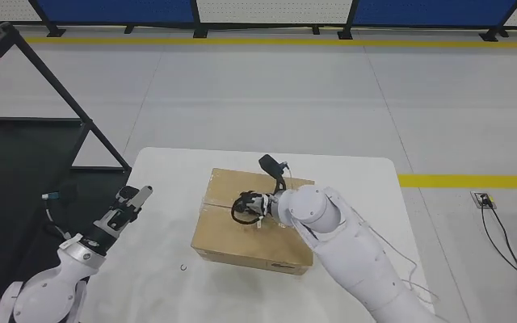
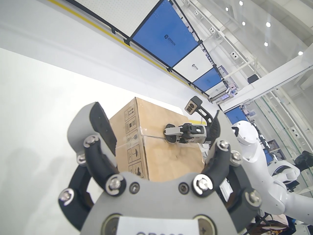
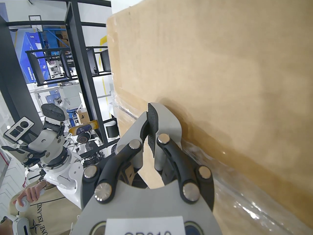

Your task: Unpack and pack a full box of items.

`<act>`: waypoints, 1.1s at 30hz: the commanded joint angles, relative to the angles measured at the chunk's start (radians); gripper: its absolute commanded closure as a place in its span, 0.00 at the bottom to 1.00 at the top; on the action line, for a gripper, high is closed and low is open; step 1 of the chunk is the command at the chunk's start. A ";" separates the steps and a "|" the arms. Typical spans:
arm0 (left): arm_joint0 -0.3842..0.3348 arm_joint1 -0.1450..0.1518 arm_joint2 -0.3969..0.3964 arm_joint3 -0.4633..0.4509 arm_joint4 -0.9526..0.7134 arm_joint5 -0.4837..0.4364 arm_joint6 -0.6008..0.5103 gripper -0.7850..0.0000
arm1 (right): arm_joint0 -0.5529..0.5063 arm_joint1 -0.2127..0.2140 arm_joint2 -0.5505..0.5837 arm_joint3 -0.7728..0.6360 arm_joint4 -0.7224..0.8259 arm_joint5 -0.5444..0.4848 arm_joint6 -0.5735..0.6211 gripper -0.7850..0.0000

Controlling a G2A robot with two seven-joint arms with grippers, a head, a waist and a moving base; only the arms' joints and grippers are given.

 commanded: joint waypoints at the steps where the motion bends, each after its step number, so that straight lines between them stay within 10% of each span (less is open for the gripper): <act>1: 0.001 0.001 -0.007 0.003 -0.004 -0.003 -0.005 0.00 | -0.022 0.004 0.027 -0.029 0.006 -0.043 -0.042 1.00; 21: -0.076 0.015 -0.029 0.041 -0.040 -0.016 -0.083 0.00 | -0.781 0.102 0.627 -0.662 0.100 -0.308 -0.464 0.96; 23: -0.089 0.018 -0.044 0.053 -0.047 -0.012 -0.090 0.00 | -0.831 0.102 0.668 -0.641 0.137 -0.360 -0.509 0.53; 24: -0.095 0.019 -0.048 0.059 -0.050 -0.012 -0.094 0.00 | -0.852 0.102 0.678 -0.630 0.155 -0.386 -0.531 0.00; 27: -0.096 0.019 -0.049 0.062 -0.050 -0.011 -0.095 0.00 | -0.877 0.101 0.690 -0.610 0.189 -0.423 -0.544 0.00; 28: -0.097 0.019 -0.050 0.062 -0.051 -0.011 -0.096 0.00 | -0.877 0.101 0.690 -0.610 0.189 -0.424 -0.546 0.76; 33: -0.096 0.019 -0.049 0.062 -0.050 -0.011 -0.095 0.00 | -0.876 0.101 0.690 -0.610 0.189 -0.422 -0.544 0.35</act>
